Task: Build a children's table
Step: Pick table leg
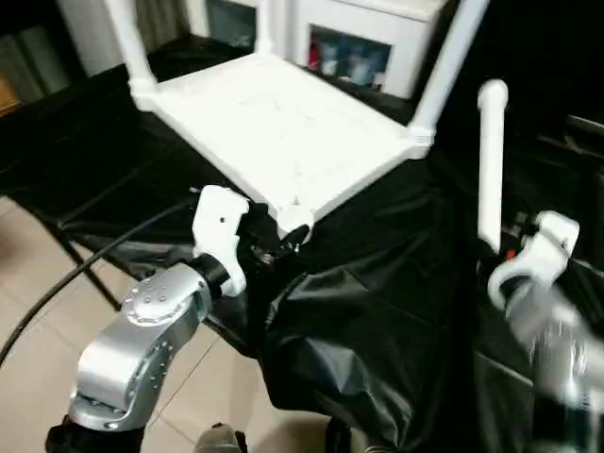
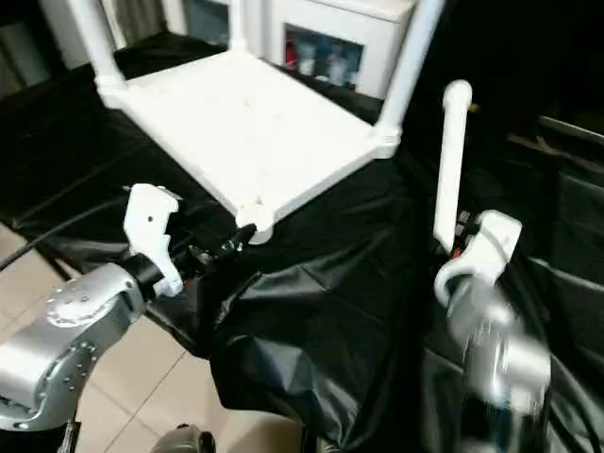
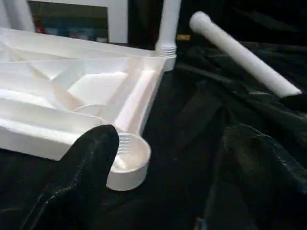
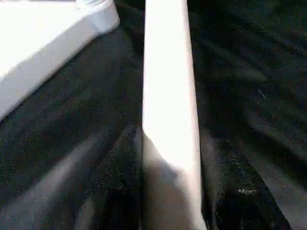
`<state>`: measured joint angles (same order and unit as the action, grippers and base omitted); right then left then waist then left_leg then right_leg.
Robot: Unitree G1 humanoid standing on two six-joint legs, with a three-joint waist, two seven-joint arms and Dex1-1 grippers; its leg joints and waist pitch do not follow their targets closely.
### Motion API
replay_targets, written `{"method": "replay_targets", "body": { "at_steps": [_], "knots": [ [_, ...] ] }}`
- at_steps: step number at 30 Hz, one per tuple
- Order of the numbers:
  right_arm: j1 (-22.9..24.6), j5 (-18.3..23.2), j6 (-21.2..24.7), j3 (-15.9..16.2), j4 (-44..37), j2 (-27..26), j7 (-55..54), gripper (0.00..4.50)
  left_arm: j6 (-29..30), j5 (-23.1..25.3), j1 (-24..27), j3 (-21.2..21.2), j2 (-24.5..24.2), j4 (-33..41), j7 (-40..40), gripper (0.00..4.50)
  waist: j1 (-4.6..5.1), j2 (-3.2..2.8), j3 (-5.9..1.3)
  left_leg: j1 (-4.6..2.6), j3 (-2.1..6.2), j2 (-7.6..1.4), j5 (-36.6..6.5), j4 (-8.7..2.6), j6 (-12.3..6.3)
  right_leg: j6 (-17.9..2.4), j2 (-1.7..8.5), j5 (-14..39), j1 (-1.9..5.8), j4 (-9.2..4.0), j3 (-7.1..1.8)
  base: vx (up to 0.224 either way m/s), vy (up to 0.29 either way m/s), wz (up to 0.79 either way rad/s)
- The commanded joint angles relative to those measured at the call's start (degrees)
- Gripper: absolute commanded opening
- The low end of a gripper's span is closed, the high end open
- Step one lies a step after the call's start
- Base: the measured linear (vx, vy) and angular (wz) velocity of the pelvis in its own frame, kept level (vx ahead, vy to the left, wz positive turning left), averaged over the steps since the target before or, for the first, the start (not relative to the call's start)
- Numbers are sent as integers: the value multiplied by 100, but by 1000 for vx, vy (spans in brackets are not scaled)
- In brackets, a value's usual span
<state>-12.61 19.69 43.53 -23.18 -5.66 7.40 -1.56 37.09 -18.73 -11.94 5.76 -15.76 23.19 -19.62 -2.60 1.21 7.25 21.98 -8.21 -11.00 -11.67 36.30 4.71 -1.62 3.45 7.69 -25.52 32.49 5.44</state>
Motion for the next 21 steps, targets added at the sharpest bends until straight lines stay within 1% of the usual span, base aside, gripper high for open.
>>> {"method": "replay_targets", "body": {
  "at_steps": [1, 2, 3, 4, 5, 6, 7, 8, 9, 10, 11, 12, 13, 14, 15, 16, 17, 18, 19, 20, 21],
  "knots": [
    [94, -40, 380, 63, -503, 14, -188, 125, -37, 65, -17, 76, -13, -49, 0, 398, 62, -71, -375, -130, 62, -76, -2168, -539, -104, 504, 264, 3930, 383, -714, 83, 0, 0, 0],
    [183, -6, 573, 58, -681, -40, -280, 125, -31, 75, 16, 85, -23, -38, 4, 398, 112, -104, -368, -62, 177, -262, -2610, -674, -173, 494, 270, 3488, 577, -580, 140, -64, 12, -14],
    [258, 63, 754, 59, -824, -84, -323, 125, -17, 80, 62, 84, -29, -24, 20, 398, 89, -157, -309, 24, 248, -424, -3029, -838, -192, 413, 259, 3187, 657, -316, 103, -70, -27, -4],
    [333, 131, 943, 107, -982, -106, -356, 125, -10, 101, 111, 81, -34, -12, 39, 398, -96, -279, -279, 65, 262, -711, -3916, -1205, -117, 32, 270, 2006, 702, 524, -120, -70, -27, -4],
    [446, 231, 1226, 208, -1221, -146, -390, 125, -4, 135, 200, 80, -44, 11, 70, 398, -131, -82, -159, -49, 120, -618, -4375, -1283, -102, 25, 220, 2031, 549, 704, -386, -1, -73, 16],
    [446, 231, 1226, 208, -1221, -146, -390, 125, -4, 135, 200, 80, -44, 11, 70, 398, -150, 97, -150, -252, 24, -310, -4055, -878, 55, 234, 260, 3510, 292, 175, -545, 26, -57, 12],
    [508, 272, 1390, 275, -1381, -185, -410, 125, -6, 156, 252, 88, -48, 22, 86, 398, -123, 187, -160, -607, -98, 112, -3221, -256, 220, 568, 373, 5568, -154, -588, -416, 22, -74, 4],
    [553, 295, 1577, 415, -1529, -237, -409, 125, -21, 216, 334, 127, -77, 39, 106, 398, -44, 284, -294, -203, 87, 268, -749, 238, 37, 684, 979, 6880, 318, -764, -500, 59, 13, -27],
    [551, 265, 1674, 498, -1587, -274, -426, 125, -33, 255, 379, 153, -83, 46, 120, 398, -150, 205, -362, -26, 135, 142, -618, -112, 47, 624, 938, 6141, 584, -551, -520, 29, -7, -28],
    [533, 231, 1703, 524, -1583, -293, -447, 125, -38, 266, 391, 159, -75, 45, 128, 398, -107, 179, -321, -108, 166, 56, -1132, -452, 173, 510, 534, 4895, 419, -406, -278, 32, 10, -21],
    [521, 211, 1717, 530, -1580, -305, -465, 125, -39, 268, 394, 158, -66, 43, 133, 398, -44, 14, -381, -203, 208, -3, -1596, -539, 242, 326, 419, 3812, 448, -367, -182, -56, -32, -1],
    [497, 206, 1759, 555, -1546, -309, -463, 125, -25, 268, 399, 150, -44, 48, 161, 398, -8, 23, -371, -213, 224, -54, -1746, -586, 226, 221, 424, 3468, 475, -391, -165, -54, -3, -2],
    [483, 205, 1760, 588, -1497, -305, -441, 125, -15, 271, 425, 146, -36, 77, 184, 398, 17, 65, -349, -172, 231, -90, -1864, -634, 180, 112, 398, 3026, 546, -397, -147, -54, -3, -2],
    [477, 202, 1797, 599, -1502, -312, -441, 125, -12, 277, 443, 146, -33, 97, 193, 398, 25, 43, -312, -222, 219, -94, -2071, -660, 158, 59, 417, 3095, 521, -451, -134, -58, 18, 2],
    [476, 213, 1869, 636, -1509, -305, -418, 125, -9, 280, 477, 146, -35, 128, 201, 398, 36, 41, -286, -262, 208, -83, -2211, -654, 156, 67, 427, 3284, 495, -503, -112, 0, 0, 0],
    [473, 219, 1939, 648, -1534, -309, -414, 125, -8, 281, 492, 146, -37, 141, 206, 398, 72, 60, -236, -341, 198, -53, -2481, -625, 149, 171, 428, 3743, 462, -634, -19, 0, 0, 0],
    [471, 239, 2028, 656, -1576, -322, -417, 125, -8, 287, 518, 144, -38, 157, 211, 398, 150, 9, -187, -390, 246, -114, -3019, -681, 119, 337, 359, 3933, 513, -729, 188, 0, 0, 0],
    [470, 272, 2135, 667, -1626, -337, -418, 125, -8, 300, 556, 141, -39, 176, 217, 398, 176, -25, -174, -294, 307, -234, -3403, -822, 93, 400, 299, 3718, 652, -612, 256, -103, 2, -3],
    [473, 319, 2246, 683, -1677, -352, -405, 125, -9, 315, 606, 141, -39, 201, 223, 398, -161, -212, -178, 307, 298, -565, -4369, -1353, 52, 70, 237, 1785, 1090, 861, 31, -103, 2, -3],
    [473, 324, 2253, 688, -1679, -355, -405, 160, -9, 317, 612, 140, -40, 203, 223, 398, -432, -122, -179, 163, -89, -447, -4236, -1384, -89, 12, 104, 1565, 833, 1058, -232, -60, -71, 15],
    [474, 332, 2299, 711, -1691, -359, -404, 160, -12, 326, 632, 138, -42, 204, 226, 398, -235, 157, -271, -193, -63, -276, -3475, -953, -73, 277, 236, 2851, 638, 763, -622, 34, -116, 13]
  ]
}}
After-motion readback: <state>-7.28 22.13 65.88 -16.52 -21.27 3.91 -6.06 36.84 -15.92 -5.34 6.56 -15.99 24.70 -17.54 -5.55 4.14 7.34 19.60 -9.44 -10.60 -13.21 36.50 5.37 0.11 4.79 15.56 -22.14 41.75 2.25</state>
